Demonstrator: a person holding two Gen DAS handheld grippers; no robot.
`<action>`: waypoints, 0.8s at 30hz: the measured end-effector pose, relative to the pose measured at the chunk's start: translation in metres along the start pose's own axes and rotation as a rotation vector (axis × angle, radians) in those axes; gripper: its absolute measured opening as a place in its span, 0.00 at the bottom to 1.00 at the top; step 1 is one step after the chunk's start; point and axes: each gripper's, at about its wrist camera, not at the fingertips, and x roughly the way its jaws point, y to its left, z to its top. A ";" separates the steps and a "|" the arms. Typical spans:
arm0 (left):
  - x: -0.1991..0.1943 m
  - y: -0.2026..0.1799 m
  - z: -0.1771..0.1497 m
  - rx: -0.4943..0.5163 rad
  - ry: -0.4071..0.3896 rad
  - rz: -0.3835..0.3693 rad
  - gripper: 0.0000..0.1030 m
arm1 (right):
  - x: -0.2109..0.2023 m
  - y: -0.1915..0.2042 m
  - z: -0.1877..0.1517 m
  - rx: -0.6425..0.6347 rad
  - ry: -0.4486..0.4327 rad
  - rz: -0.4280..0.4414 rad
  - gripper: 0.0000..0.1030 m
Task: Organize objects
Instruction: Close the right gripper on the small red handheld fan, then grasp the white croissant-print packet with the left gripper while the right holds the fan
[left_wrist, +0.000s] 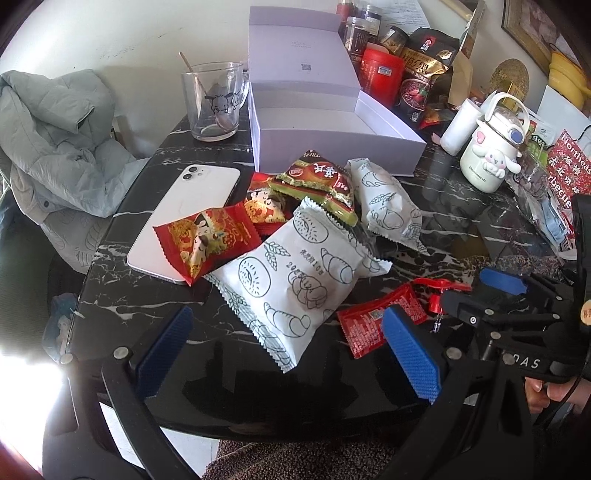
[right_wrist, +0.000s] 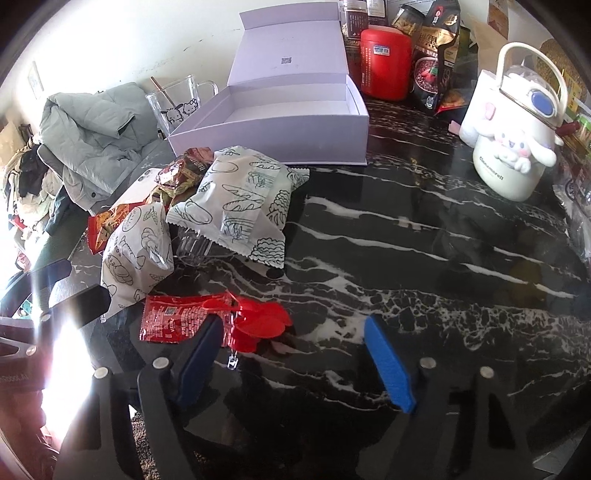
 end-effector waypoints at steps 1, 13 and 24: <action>0.001 0.000 0.002 0.002 -0.002 0.000 1.00 | 0.002 0.000 0.000 -0.005 0.007 0.009 0.73; 0.019 -0.010 0.021 0.114 -0.006 -0.049 1.00 | 0.015 0.001 0.011 -0.040 0.042 0.071 0.38; 0.029 -0.019 0.025 0.195 -0.015 -0.068 1.00 | 0.020 -0.002 0.018 -0.049 0.044 0.082 0.38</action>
